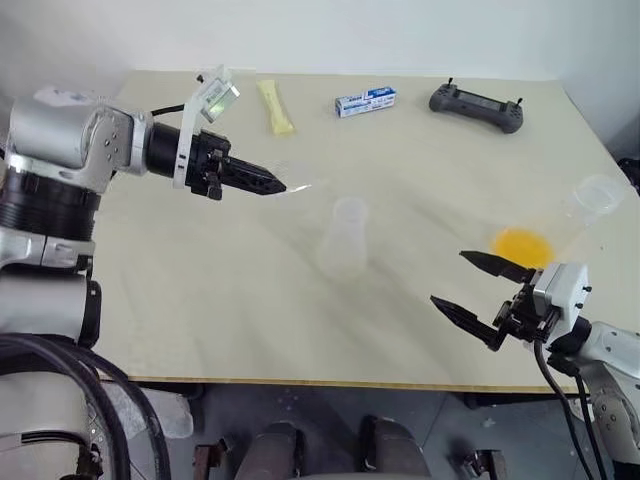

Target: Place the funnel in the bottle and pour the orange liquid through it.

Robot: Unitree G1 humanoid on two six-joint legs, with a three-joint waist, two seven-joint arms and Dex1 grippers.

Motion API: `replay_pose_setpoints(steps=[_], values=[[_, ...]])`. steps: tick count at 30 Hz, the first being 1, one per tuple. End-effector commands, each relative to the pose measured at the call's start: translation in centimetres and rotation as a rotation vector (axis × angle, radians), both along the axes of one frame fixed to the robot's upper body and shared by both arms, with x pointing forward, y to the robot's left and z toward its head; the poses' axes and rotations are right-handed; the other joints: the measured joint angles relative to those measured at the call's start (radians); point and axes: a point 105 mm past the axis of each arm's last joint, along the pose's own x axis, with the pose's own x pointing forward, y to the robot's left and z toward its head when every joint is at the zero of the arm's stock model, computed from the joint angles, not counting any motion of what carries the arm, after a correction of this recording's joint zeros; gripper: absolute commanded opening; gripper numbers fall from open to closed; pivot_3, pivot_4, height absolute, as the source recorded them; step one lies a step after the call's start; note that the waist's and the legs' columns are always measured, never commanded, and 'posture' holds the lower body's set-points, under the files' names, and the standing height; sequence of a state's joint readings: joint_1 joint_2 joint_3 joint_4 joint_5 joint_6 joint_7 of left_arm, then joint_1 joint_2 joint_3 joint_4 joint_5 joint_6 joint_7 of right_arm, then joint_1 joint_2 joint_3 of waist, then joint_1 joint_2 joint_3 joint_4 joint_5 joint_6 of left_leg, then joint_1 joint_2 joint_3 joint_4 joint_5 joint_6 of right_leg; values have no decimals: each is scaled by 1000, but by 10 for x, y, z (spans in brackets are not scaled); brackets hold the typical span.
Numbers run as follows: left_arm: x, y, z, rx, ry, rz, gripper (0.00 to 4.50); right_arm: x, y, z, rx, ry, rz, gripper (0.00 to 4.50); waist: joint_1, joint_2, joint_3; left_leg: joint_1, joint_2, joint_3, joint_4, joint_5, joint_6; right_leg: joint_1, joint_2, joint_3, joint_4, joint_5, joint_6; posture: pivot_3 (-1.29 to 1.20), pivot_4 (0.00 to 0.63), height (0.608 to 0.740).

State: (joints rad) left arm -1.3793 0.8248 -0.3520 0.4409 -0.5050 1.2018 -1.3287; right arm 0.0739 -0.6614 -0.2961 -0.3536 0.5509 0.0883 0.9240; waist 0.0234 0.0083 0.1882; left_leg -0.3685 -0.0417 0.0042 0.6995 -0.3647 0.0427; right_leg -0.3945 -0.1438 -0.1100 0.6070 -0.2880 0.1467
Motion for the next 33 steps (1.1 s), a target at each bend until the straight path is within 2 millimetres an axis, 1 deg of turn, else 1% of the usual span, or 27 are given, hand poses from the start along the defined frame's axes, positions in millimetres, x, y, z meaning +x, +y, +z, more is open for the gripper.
replay_pose_setpoints(steps=[1, 6, 9, 15, 21, 27, 33], values=[[-4, -1, 7, 22, 10, -50, 26, 0, 1, 6, 4, -37, 0, 4500, 0, 0, 0, 0, 0, 0, 0, 0, 0, 0, 0, 0, 0, 0, 0, 0, 150, 740], [-4, -9, 10, 26, 84, -114, 26, 0, 1, 3, 5, -33, 0, 4500, 3, -1, 0, -1, 0, 0, 1, 0, 0, 0, 0, 0, 0, 0, 0, 0, 150, 740], [0, -11, 8, 59, 96, -127, 26, 0, 2, 3, 5, -35, -2, 4500, 1, -1, 1, -1, 0, 0, 0, 0, 1, 0, 0, 0, 0, 0, 0, 0, 150, 740], [6, -21, 11, 67, 91, -153, 26, -3, 3, -1, 11, -35, -11, 4500, 0, -1, 1, -1, 0, 0, 0, 0, 1, -1, 0, 0, 0, 0, 0, 0, 150, 740], [8, -31, 10, 110, 71, -189, 26, -8, 5, -4, 20, -34, -28, 4500, 1, -1, 1, -1, 0, 0, 0, 0, 1, -1, -1, 0, 0, 0, 0, 0, 150, 740], [9, -40, 14, 130, 44, -222, 26, -12, 6, -6, 25, -36, -41, 4500, 1, -1, 1, -1, 0, 0, 0, 0, 1, -1, -1, 0, 1, 0, 0, 0, 150, 740], [10, -47, 12, 163, 30, -249, 26, -12, 4, -7, 21, -43, -62, 4500, 1, -1, 1, -1, 0, 0, 0, 0, 1, -1, -1, 0, 1, 0, 0, 0, 150, 740]])
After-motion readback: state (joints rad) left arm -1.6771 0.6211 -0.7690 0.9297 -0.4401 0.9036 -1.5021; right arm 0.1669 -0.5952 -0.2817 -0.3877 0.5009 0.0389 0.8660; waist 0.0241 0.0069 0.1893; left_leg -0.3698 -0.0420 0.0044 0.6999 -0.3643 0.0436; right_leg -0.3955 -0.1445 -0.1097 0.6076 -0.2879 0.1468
